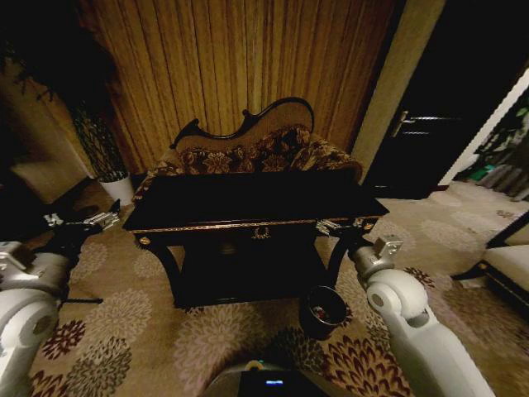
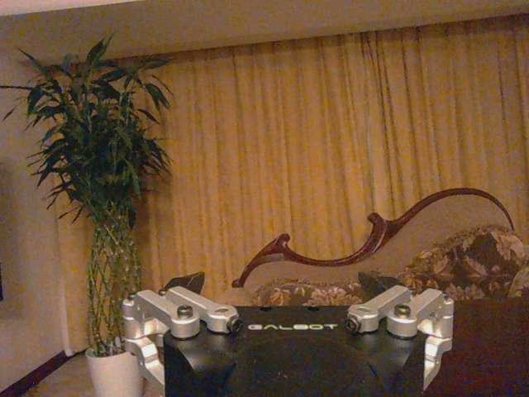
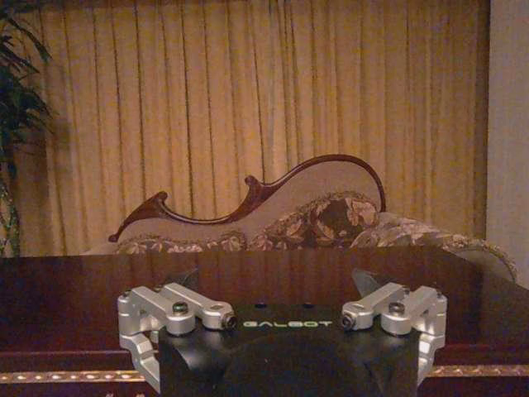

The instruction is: Move to the front of the table and place the trash on the table into the trash bin.

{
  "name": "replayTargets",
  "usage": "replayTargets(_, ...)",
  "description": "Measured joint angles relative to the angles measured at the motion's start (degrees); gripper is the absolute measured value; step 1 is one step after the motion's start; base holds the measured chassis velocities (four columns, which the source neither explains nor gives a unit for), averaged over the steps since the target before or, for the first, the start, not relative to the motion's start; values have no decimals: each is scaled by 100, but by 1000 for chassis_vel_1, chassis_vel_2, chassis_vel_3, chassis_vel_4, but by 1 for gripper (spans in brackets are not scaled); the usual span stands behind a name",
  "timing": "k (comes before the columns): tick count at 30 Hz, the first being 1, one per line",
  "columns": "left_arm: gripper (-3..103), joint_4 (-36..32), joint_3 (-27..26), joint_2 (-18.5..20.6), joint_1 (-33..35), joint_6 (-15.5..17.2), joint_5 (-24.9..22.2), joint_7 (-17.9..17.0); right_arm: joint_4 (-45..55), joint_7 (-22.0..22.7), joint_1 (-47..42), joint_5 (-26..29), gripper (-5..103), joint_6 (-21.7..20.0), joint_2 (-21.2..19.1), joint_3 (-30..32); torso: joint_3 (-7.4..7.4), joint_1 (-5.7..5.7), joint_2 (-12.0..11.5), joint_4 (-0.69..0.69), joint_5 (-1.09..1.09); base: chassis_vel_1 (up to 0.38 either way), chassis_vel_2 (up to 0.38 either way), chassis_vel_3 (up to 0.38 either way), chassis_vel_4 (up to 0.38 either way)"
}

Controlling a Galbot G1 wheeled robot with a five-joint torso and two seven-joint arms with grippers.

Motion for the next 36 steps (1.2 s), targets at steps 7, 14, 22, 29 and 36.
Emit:
replayTargets(7, 100, 3, 0, 9, -4, -5, 0, 5, -33, 0, -6, -16, 100, 4, 2, 12, -1, -1, 0, -1, 0, 96, -107, -99, 94)
replayTargets(14, 100, 25, 1, 19, -1, -20, -1, 6, -35, 0, -19, -24, 100, 20, -18, 14, -1, -1, 1, 0, 0, 128, -123, -112, 128)
replayTargets(22, 100, -1, -34, 23, 22, -25, -14, 7, 39, 2, -55, -25, 100, 24, -52, 23, 0, -1, 0, 0, 0, 120, -133, -125, 123)
replayTargets(29, 100, -30, -42, 16, 46, -30, -16, 11, 54, 2, -101, -30, 100, 26, -51, 46, -1, -1, 1, -1, 0, 125, -145, -140, 143)
replayTargets(36, 100, -54, -43, 10, 51, -32, -18, 13, -29, 5, -100, -35, 100, 37, -49, 67, 0, 0, 0, 0, 0, 150, -140, -125, 154)
